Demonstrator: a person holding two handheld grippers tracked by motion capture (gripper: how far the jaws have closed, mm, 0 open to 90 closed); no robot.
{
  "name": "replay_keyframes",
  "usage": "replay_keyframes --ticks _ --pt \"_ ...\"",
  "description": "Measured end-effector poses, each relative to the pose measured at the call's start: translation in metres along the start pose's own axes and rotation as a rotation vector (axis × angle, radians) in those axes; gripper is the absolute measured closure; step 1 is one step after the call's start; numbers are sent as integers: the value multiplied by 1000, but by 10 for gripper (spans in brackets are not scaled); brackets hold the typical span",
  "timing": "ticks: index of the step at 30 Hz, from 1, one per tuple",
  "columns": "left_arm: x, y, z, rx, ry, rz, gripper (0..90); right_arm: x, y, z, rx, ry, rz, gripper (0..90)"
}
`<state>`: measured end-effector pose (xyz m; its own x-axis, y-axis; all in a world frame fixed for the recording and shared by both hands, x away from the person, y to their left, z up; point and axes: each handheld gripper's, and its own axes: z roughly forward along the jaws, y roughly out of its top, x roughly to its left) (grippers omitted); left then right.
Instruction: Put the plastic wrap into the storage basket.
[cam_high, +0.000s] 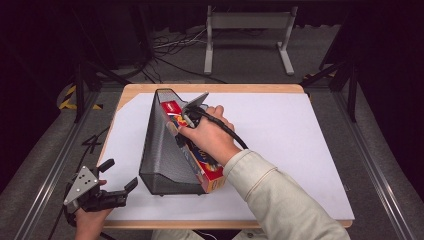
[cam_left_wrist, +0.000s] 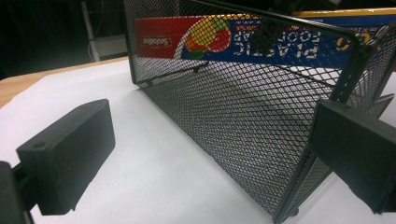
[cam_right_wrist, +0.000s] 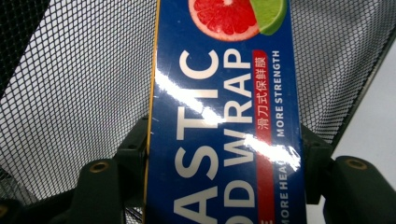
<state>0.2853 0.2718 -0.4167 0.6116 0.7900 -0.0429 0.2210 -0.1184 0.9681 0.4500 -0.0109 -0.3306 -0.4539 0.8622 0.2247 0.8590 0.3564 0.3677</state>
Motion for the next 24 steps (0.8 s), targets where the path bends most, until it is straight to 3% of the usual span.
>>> replay_keyframes --ticks 12,19,24 --pt "0 0 0 5 -5 0 18 5 4 17 62 -99 -36 378" --pt "0 0 1 5 -5 -3 19 6 5 22 69 -116 -52 362" --pt "0 0 0 5 -5 -2 19 6 6 16 27 -109 -57 293"
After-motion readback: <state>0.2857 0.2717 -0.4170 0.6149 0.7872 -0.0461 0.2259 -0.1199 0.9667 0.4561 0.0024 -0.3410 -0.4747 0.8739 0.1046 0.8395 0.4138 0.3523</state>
